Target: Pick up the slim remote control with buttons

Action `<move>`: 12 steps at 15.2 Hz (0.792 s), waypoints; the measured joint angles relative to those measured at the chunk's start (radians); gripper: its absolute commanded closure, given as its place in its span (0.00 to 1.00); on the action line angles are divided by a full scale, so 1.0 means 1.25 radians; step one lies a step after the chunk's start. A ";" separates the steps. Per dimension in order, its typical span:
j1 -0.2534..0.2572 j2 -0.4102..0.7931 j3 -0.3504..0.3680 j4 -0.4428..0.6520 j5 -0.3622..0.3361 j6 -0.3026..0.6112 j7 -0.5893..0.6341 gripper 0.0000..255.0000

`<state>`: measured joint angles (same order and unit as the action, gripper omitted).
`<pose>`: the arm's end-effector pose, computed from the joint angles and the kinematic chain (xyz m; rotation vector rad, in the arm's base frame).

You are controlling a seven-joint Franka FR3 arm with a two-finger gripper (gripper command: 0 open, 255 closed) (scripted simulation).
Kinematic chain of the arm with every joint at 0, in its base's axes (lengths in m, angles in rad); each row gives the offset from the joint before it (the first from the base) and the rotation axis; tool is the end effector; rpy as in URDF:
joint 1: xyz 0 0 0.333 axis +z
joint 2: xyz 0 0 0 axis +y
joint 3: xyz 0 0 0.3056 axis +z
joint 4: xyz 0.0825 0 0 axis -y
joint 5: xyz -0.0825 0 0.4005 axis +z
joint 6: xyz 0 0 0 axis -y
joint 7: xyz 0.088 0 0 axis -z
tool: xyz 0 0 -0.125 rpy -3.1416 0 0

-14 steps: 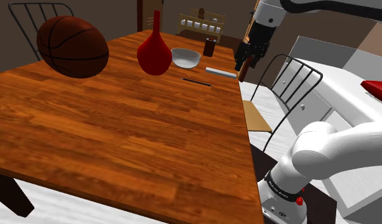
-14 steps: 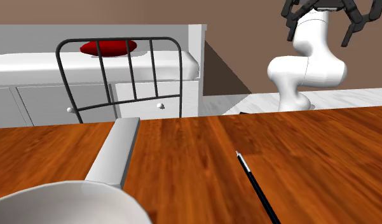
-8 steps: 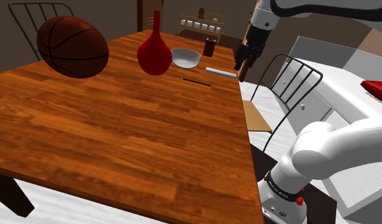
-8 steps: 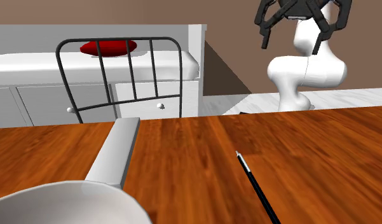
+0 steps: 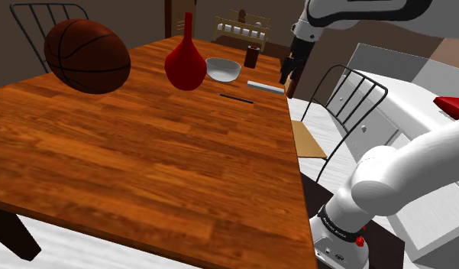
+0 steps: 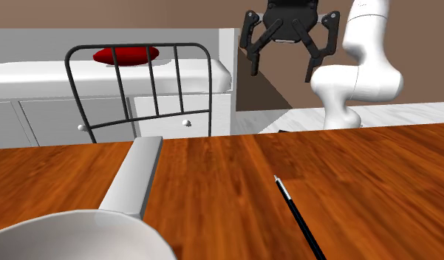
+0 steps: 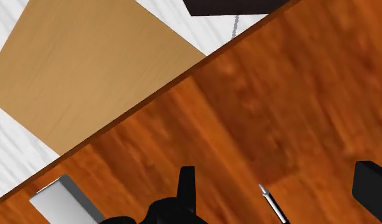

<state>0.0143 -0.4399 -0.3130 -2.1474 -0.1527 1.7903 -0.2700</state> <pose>0.4266 -0.1636 0.5432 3.1047 0.0367 0.0903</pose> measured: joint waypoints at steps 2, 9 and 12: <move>0.004 0.053 -0.034 0.034 0.009 0.015 -0.060 0.00; 0.008 0.292 -0.137 0.209 0.098 0.051 -0.288 0.00; -0.005 0.391 -0.157 0.291 0.149 0.044 -0.376 0.00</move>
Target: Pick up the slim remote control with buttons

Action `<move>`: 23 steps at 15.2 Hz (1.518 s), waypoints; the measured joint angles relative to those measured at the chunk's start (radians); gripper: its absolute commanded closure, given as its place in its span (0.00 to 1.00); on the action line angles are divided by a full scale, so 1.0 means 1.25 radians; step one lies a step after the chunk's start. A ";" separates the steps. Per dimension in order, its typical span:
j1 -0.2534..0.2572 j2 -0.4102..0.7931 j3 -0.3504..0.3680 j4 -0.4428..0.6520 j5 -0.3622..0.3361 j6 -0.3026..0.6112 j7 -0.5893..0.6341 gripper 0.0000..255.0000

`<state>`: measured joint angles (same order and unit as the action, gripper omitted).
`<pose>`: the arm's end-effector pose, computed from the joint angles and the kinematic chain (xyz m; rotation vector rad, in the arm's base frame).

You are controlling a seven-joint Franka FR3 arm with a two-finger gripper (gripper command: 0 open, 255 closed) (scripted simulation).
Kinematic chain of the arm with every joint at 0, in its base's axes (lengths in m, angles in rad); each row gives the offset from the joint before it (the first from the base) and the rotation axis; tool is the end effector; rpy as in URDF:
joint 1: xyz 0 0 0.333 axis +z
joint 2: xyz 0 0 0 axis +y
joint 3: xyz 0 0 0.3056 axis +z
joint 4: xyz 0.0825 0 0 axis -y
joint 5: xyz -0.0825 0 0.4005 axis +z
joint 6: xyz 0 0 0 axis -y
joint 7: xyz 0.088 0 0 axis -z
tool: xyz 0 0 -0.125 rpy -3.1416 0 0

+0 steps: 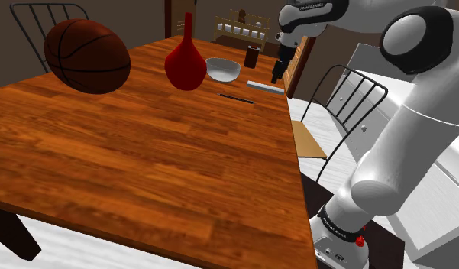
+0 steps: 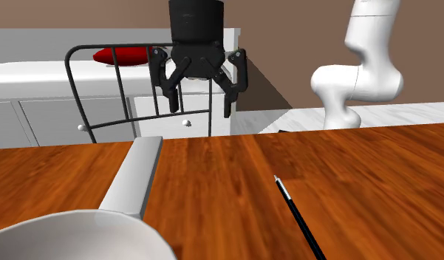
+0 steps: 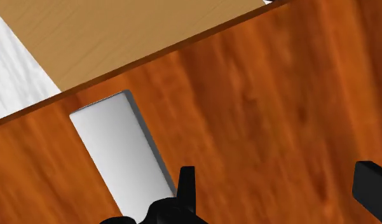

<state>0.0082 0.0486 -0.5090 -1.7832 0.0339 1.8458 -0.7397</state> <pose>0.5248 -0.2789 0.4904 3.1161 0.3612 0.0341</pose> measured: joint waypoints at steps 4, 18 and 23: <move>-0.050 0.160 -0.011 0.158 0.082 -0.034 -0.124 0.00; -0.135 0.382 0.020 0.335 0.176 -0.025 -0.247 1.00; -0.135 0.382 0.020 0.334 0.176 -0.023 -0.247 1.00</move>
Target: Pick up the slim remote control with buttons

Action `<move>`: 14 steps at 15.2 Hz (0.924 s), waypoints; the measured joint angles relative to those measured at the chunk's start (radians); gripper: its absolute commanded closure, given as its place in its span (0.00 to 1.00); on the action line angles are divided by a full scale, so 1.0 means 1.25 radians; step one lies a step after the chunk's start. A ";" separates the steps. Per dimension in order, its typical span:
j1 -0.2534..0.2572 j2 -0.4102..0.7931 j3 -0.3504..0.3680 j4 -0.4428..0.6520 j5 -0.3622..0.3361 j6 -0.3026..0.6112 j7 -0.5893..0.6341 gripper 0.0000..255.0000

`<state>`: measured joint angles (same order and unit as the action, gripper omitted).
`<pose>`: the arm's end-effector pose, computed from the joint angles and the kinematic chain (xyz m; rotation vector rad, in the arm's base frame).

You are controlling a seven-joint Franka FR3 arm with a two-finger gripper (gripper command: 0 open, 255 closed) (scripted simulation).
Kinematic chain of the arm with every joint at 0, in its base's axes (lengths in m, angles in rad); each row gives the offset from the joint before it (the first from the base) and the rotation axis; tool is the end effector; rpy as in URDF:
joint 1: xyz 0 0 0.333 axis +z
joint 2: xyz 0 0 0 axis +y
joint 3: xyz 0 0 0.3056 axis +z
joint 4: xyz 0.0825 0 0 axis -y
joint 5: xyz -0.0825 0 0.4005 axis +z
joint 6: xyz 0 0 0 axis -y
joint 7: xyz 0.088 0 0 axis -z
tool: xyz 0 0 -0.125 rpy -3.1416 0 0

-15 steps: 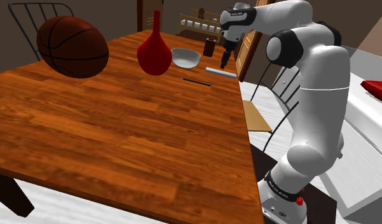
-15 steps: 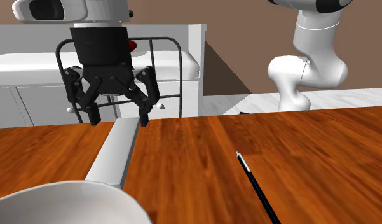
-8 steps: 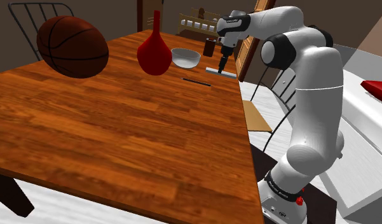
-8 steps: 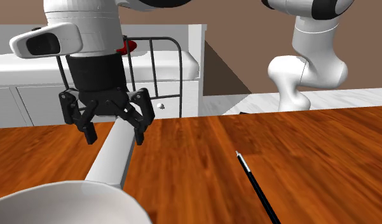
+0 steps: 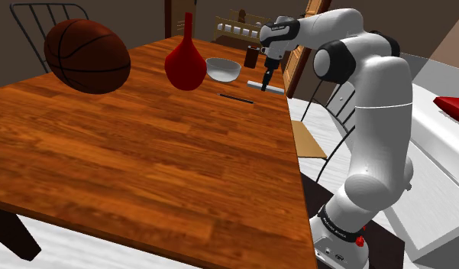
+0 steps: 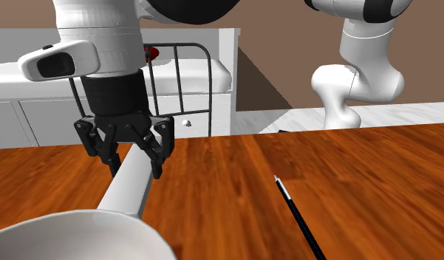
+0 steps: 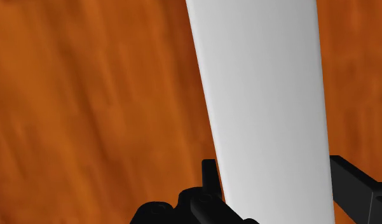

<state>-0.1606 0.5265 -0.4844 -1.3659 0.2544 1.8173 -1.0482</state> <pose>0.6127 -0.3555 0.4075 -3.0632 -0.6106 0.0055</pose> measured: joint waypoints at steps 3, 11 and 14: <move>0.000 0.001 0.000 0.001 0.000 0.000 0.000 1.00; -0.005 -0.003 -0.002 0.044 -0.003 -0.048 0.005 1.00; -0.010 -0.003 -0.003 0.077 -0.004 -0.080 0.007 1.00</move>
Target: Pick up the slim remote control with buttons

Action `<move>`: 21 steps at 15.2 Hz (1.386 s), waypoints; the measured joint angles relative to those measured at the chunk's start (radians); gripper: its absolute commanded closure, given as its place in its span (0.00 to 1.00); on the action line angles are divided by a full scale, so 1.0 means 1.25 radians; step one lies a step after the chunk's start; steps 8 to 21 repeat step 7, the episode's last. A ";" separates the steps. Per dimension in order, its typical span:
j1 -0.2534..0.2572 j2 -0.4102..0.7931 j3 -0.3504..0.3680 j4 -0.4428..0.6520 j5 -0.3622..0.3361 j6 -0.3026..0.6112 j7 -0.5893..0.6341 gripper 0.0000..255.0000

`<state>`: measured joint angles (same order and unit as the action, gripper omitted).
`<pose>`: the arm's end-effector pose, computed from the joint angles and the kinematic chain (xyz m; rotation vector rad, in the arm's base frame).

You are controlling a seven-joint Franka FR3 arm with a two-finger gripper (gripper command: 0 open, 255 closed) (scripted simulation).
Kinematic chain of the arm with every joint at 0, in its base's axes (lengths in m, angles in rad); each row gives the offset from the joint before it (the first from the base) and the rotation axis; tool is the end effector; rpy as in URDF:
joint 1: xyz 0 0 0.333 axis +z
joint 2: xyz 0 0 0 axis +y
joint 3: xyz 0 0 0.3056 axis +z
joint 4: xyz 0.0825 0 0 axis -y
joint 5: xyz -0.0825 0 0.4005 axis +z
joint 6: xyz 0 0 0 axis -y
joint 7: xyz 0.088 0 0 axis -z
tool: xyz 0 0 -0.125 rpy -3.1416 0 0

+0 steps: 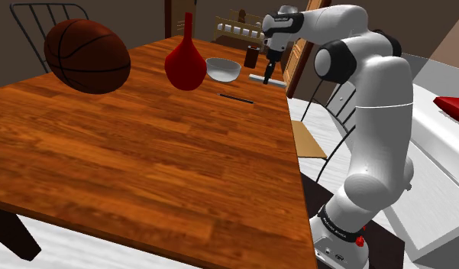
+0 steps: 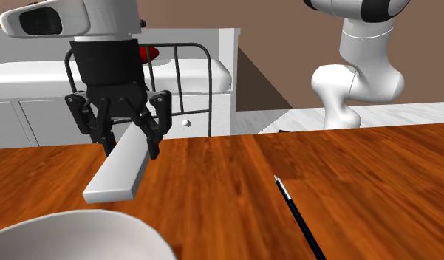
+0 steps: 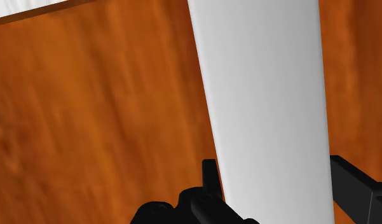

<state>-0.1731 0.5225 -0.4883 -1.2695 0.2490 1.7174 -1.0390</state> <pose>0.6130 -0.3556 0.4484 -3.0620 -0.6096 0.0077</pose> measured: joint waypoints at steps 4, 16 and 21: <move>-0.012 0.009 0.000 0.061 0.002 -0.052 0.002 1.00; -0.016 0.011 0.000 0.093 0.002 -0.080 0.006 1.00; -0.016 0.011 0.000 0.093 0.002 -0.080 0.006 1.00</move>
